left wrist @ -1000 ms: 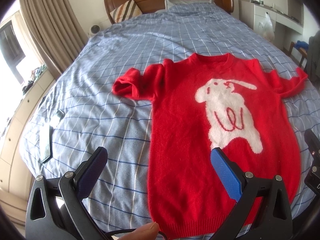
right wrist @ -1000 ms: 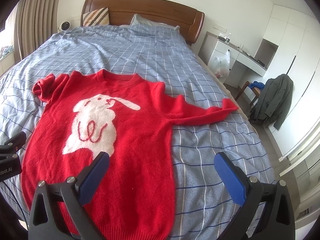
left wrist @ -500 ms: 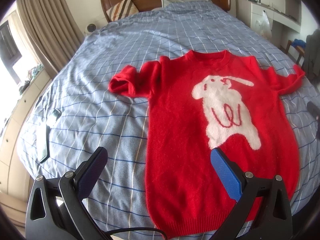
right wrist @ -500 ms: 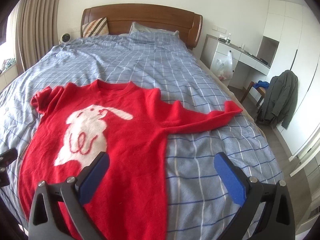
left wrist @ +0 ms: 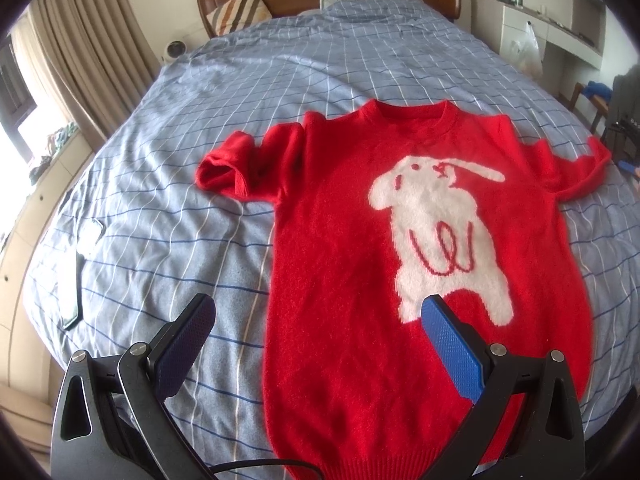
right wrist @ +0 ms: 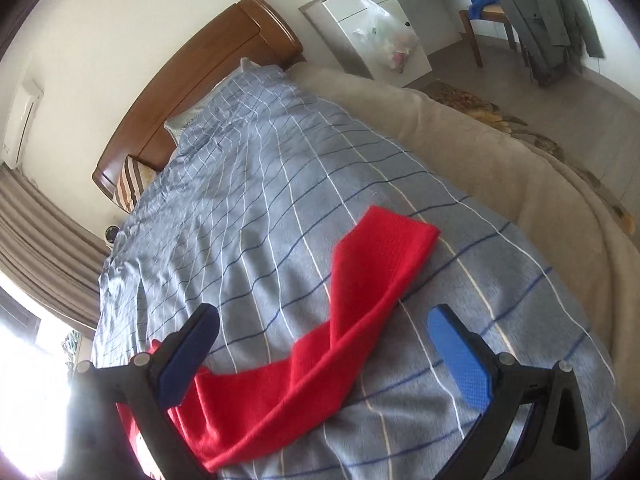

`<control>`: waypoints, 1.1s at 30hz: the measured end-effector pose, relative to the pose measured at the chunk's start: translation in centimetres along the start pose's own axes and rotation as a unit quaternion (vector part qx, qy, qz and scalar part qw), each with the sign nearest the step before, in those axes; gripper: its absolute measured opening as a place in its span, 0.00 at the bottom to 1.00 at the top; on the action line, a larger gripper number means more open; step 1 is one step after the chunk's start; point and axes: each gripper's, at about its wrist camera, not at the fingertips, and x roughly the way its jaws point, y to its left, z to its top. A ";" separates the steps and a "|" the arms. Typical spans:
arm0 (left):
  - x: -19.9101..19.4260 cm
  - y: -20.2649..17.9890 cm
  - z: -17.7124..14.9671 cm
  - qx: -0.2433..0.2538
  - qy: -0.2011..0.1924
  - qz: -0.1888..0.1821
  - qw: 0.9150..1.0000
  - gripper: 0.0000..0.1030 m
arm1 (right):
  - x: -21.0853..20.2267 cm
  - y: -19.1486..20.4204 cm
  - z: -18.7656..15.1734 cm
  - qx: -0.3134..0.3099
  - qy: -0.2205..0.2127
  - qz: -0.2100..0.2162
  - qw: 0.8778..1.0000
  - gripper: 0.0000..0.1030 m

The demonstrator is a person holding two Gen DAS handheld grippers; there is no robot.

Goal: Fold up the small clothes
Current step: 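Grasp the red sweater sleeve cuff with the right gripper and pull it straight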

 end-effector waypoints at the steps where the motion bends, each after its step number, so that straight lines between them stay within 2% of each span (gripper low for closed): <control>1: 0.1 -0.2 0.0 0.005 0.001 0.003 1.000 1.00 | 1.1 -0.3 0.1 0.009 0.003 -0.018 1.000 0.93; 3: 0.3 -0.4 -0.1 0.011 0.003 0.009 1.000 1.00 | 3.1 -2.0 0.3 0.059 0.014 -0.008 0.998 0.66; 4: 0.5 -0.4 -0.1 0.012 0.006 0.011 1.000 1.00 | 4.0 -2.8 0.2 0.088 0.020 0.002 0.996 0.62; 5: 0.7 -0.4 -0.1 0.013 0.009 0.012 1.000 1.00 | 4.5 -3.7 0.2 0.109 0.021 0.010 0.994 0.47; 6: 0.9 -0.3 -0.2 0.012 0.013 0.014 1.000 1.00 | 4.6 -4.2 0.0 0.118 0.016 0.015 0.993 0.13; 7: 1.0 -0.3 -0.2 0.012 0.015 0.014 1.000 1.00 | 4.1 -4.6 -0.1 0.122 0.006 0.013 0.992 0.08; 9: 1.3 -0.2 -0.3 0.009 0.016 0.012 1.000 1.00 | 1.4 -4.8 -0.4 0.114 -0.033 0.003 0.993 0.07; 12: 1.5 -0.5 -0.3 0.002 0.015 0.005 1.000 1.00 | -4.1 -4.7 -1.8 0.055 -0.079 -0.030 0.995 0.07; 14: 1.7 -1.1 -0.3 -0.003 0.019 -0.007 1.000 1.00 | -6.4 -5.7 -3.7 0.032 -0.085 -0.057 0.994 0.07; 17: 1.4 -2.6 -0.3 0.006 0.024 -0.028 0.999 1.00 | -5.6 -9.1 -6.1 0.063 -0.040 -0.059 0.995 0.07; 18: 1.1 -3.1 -0.4 0.013 0.022 -0.030 0.999 1.00 | -5.4 -10.1 -6.8 0.078 -0.041 -0.058 0.994 0.07; 20: 0.3 -3.9 -0.5 0.028 0.012 -0.028 0.999 1.00 | -5.7 -11.1 -7.5 0.096 -0.059 -0.050 0.992 0.07; 24: -0.4 -3.8 -1.0 0.038 0.002 -0.015 0.999 1.00 | -6.8 -11.7 -8.2 0.118 -0.085 -0.067 0.987 0.07; 29: 0.6 -3.3 -1.9 0.033 0.022 -0.014 0.999 1.00 | -8.7 -13.3 -7.9 0.138 -0.104 -0.121 0.977 0.06; 31: 0.8 -3.1 -2.5 0.033 0.024 -0.017 0.999 1.00 | -9.5 -13.8 -7.8 0.129 -0.099 -0.135 0.977 0.06; 32: 0.8 -3.0 -2.8 0.033 0.024 -0.020 0.999 1.00 | -10.0 -13.3 -7.7 0.116 -0.097 -0.149 0.977 0.15; 33: 1.0 -2.8 -3.1 0.033 0.025 -0.021 0.999 1.00 | -10.5 -12.5 -7.7 0.097 -0.096 -0.163 0.977 0.19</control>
